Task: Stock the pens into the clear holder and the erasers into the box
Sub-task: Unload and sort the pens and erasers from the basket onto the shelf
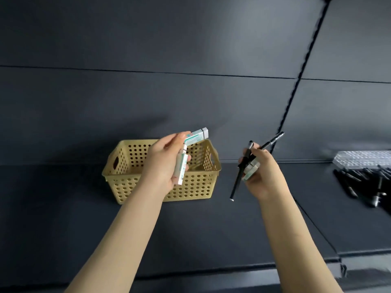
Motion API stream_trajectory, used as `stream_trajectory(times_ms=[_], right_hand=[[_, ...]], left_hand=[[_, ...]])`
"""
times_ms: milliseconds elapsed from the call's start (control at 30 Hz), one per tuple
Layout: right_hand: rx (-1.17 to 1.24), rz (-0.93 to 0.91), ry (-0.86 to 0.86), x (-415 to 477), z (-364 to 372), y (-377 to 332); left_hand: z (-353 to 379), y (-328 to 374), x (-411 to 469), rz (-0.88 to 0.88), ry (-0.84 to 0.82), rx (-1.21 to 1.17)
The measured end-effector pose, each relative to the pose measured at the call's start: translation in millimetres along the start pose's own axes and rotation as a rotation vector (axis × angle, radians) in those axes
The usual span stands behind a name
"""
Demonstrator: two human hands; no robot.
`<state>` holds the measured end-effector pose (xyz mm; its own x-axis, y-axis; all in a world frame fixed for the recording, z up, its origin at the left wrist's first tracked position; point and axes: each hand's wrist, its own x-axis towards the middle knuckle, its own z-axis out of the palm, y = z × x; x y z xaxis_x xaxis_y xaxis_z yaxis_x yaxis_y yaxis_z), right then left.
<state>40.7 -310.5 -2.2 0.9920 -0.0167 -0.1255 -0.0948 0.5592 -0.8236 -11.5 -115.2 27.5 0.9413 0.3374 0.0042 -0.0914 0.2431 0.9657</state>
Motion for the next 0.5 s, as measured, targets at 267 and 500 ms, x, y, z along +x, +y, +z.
stream_trajectory(times_ms=[267, 500], right_hand=[[-0.086, -0.043, 0.239, -56, -143, -47], [-0.116, -0.123, 0.417, -109, -278, -129]], left_hand=[[121, -71, -58, -0.254, -0.220, -0.137], [263, -132, -142, -0.373, -0.372, -0.222]])
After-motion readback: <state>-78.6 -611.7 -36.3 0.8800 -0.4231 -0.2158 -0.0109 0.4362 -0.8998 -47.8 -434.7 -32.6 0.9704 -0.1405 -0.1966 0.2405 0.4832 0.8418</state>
